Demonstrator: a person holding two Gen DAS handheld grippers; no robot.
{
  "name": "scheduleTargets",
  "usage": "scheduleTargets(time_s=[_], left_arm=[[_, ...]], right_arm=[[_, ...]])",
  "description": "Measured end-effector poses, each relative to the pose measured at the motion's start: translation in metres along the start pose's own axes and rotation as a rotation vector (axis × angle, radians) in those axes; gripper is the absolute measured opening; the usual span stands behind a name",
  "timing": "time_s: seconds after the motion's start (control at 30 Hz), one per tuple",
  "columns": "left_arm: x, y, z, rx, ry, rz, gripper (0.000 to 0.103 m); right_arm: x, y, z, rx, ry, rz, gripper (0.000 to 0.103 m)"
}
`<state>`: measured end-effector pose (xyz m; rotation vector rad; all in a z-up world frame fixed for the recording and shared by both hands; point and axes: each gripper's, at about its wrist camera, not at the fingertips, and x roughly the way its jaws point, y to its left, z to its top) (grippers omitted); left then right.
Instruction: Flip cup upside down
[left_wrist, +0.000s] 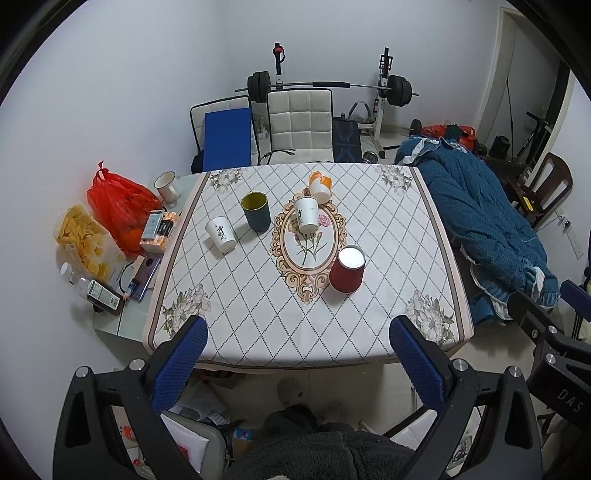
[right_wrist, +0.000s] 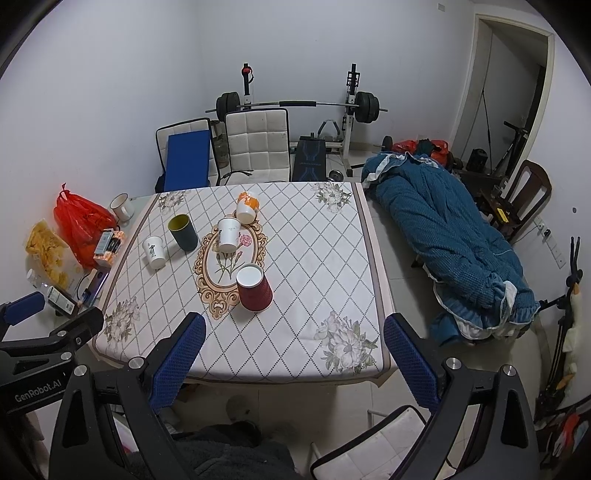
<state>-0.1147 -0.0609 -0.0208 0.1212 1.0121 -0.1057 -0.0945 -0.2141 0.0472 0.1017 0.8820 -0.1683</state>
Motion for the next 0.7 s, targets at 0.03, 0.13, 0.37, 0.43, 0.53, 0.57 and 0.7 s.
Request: scheduleTargets(time_s=[0.03, 0.13, 0.37, 0.43, 0.53, 0.57, 0.7], left_arm=[[0.0007, 0.0009, 0.0001, 0.000, 0.001, 0.000, 0.101], [-0.0006, -0.0017, 0.0010, -0.001, 0.000, 0.000, 0.101], [-0.0032, -0.0061, 0.0027, 0.000, -0.010, 0.001, 0.101], [-0.0044, -0.0065, 0.0027, -0.001, -0.010, 0.002, 0.101], [-0.0044, -0.0066, 0.0026, 0.001, -0.009, 0.002, 0.101], [-0.0045, -0.0064, 0.0028, -0.001, -0.011, 0.003, 0.101], [-0.0087, -0.0085, 0.0069, 0.000, -0.018, 0.007, 0.101]], right_arm=[[0.0000, -0.0002, -0.0002, -0.001, -0.001, -0.002, 0.099], [-0.0007, -0.0002, -0.0005, 0.001, 0.000, -0.001, 0.099], [-0.0023, -0.0027, -0.0022, 0.008, 0.000, 0.001, 0.099], [-0.0030, -0.0038, -0.0028, 0.009, 0.000, 0.002, 0.099], [-0.0036, -0.0040, -0.0029, 0.009, -0.002, 0.002, 0.099], [-0.0040, -0.0045, -0.0030, 0.010, -0.002, 0.004, 0.099], [-0.0044, -0.0055, -0.0034, 0.012, -0.003, 0.007, 0.099]])
